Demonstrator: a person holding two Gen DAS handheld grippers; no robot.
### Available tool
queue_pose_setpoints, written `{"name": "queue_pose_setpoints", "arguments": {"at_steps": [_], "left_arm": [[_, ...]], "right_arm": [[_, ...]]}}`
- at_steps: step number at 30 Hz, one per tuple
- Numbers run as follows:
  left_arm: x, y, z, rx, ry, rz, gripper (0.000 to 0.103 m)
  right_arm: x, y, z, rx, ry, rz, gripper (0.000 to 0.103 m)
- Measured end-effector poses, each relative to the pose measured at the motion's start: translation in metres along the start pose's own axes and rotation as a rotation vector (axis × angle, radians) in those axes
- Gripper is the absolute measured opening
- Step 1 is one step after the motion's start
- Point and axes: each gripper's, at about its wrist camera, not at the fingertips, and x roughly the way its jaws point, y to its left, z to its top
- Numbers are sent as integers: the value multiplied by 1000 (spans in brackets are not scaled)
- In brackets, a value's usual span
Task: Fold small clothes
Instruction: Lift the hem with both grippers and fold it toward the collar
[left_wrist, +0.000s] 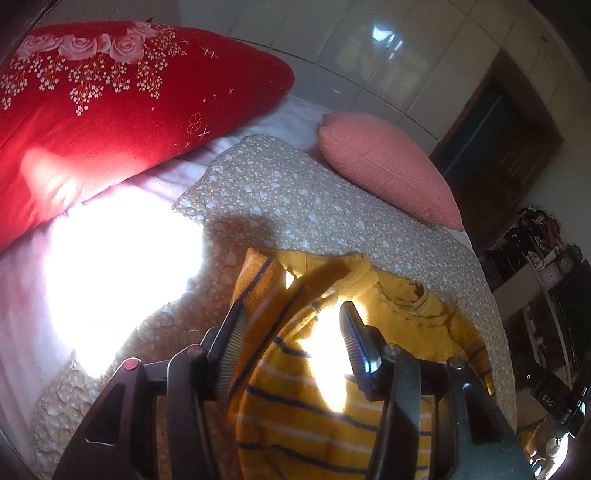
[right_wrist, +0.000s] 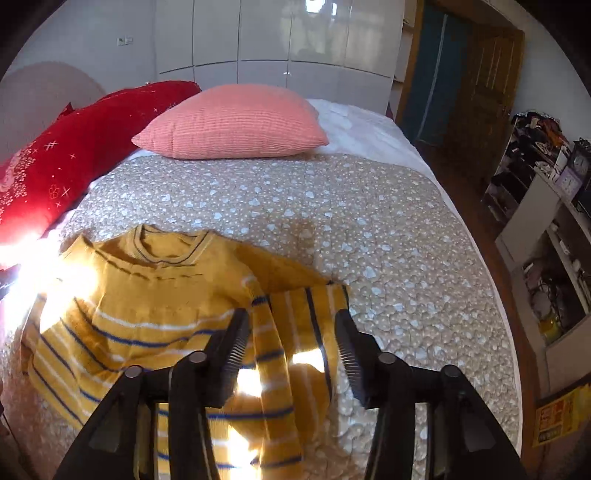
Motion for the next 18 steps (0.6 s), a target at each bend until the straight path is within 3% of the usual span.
{"name": "queue_pose_setpoints", "arguments": {"at_steps": [2,4,7,9,11,12,13,15,18], "left_arm": [[-9,-8,-11,45,-14,-41,60],[-10,-12,-27,88,3,-70,66],[10,-12,-48,130,69,-42,66],[19,-4,-59,121,95,2,66],[28,6,-63,102,125,69,66],[32,14,-62,82,136,68,66],[33,21,-61,51,148,54,66],[34,34,-59,-3,165,33,66],[28,38,-55,-20,152,23,66]], "right_arm": [[-8,-5,-17,46,7,48,64],[-8,-8,-35,105,46,183,60],[5,-6,-65,181,143,348,53],[18,-13,-83,226,190,323,52],[35,-30,-90,250,232,169,41],[40,-43,-92,284,253,66,40],[38,-55,-92,339,253,39,48],[20,-65,-86,417,187,116,48],[0,-41,-57,325,92,128,48]]}}
